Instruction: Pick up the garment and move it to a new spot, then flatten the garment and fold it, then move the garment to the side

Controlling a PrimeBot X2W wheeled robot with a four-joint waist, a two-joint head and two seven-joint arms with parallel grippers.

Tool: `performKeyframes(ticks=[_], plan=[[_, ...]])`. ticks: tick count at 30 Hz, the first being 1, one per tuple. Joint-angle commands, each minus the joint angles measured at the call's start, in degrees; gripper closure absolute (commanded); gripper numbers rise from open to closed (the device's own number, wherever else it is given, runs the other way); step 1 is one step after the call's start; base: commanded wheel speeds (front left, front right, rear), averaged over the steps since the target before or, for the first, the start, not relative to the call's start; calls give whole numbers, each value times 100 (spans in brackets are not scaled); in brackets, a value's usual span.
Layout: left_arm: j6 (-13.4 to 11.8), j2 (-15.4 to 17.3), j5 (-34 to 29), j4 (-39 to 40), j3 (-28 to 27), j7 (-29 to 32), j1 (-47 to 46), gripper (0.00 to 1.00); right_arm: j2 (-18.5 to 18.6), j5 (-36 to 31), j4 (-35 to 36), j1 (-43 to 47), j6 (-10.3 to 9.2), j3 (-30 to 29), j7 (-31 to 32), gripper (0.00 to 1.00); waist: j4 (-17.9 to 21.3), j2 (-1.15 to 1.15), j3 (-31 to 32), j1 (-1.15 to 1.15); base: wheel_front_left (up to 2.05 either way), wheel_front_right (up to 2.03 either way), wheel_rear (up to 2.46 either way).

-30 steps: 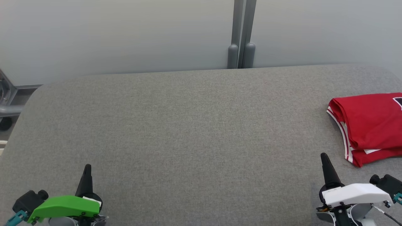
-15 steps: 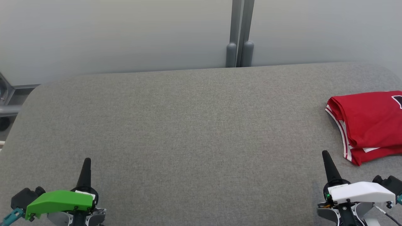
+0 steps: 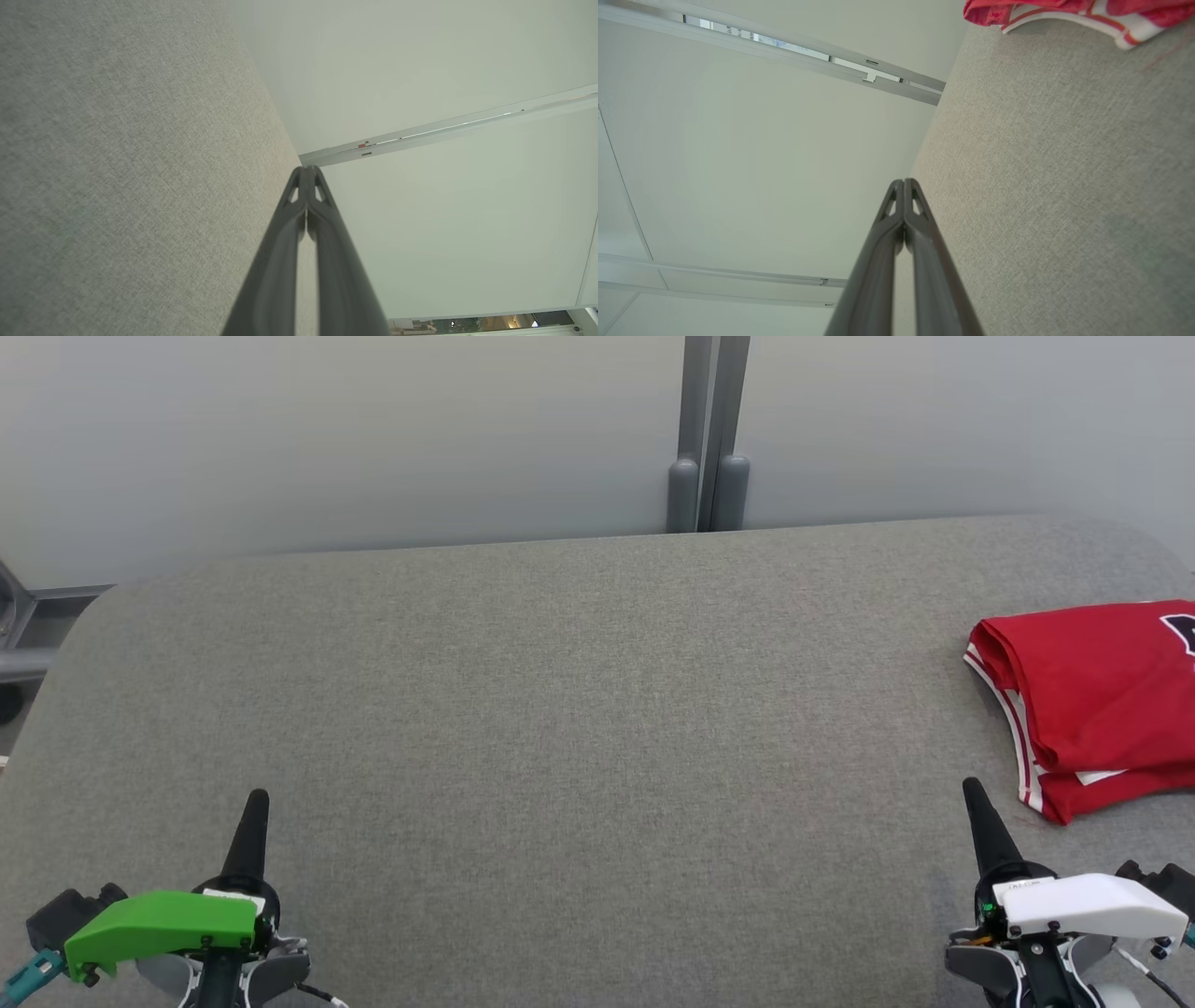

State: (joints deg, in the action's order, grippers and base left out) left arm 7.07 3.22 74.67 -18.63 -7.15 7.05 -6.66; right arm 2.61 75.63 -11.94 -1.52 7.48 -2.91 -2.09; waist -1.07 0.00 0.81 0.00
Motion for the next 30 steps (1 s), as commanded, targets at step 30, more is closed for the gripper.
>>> performKeyframes(ticks=[30], plan=[[50, -27, 1354, 76, -177, 454, -327, 100, 38, 1387, 195, -97, 2, -84, 213, 100, 81, 0, -70, 0, 0, 0, 0]])
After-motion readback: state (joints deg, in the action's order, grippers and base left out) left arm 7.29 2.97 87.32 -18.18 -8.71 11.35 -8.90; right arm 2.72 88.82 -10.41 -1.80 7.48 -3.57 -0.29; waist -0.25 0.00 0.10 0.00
